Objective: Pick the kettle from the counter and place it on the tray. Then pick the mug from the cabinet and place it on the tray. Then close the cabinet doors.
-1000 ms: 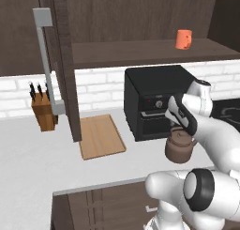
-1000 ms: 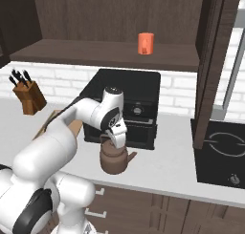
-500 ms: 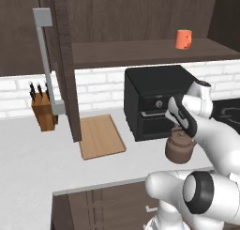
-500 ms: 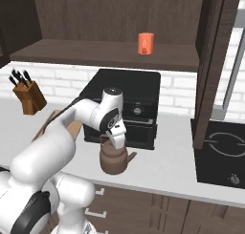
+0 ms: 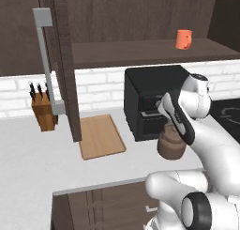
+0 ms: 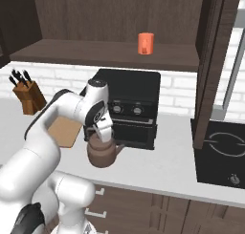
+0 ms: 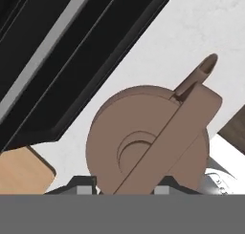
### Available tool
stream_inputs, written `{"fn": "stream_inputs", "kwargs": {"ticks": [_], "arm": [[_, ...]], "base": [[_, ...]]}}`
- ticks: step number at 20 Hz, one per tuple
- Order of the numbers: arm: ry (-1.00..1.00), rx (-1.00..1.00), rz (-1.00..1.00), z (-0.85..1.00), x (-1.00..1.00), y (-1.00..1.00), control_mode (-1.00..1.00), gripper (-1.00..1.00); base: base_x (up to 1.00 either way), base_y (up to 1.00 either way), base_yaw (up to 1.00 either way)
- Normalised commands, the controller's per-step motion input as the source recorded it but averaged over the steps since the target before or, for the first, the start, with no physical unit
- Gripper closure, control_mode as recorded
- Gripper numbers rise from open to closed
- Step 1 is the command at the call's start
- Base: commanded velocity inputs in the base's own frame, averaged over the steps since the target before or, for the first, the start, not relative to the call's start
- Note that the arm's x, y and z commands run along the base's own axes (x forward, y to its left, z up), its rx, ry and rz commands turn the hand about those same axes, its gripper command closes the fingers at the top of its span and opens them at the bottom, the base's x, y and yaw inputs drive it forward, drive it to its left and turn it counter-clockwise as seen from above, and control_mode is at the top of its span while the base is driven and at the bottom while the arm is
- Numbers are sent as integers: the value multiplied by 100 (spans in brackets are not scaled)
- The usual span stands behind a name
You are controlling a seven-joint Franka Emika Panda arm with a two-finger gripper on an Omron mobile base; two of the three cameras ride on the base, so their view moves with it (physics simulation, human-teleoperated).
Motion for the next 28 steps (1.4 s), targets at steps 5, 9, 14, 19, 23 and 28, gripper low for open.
{"fn": "stream_inputs", "kwargs": {"ticks": [5,9,14,19,23,28], "arm": [[-4,0,15,20,3,100,-100,100],[-4,0,21,8,24,100,-100,100],[0,0,24,12,37,100,-100,100],[-3,0,18,2,40,96,-100,100],[-1,0,7,0,49,79,-100,100],[0,0,1,-3,56,37,-100,100]], "base": [[0,0,0],[0,0,0],[0,0,0],[0,0,0],[0,0,0],[0,0,0]]}}
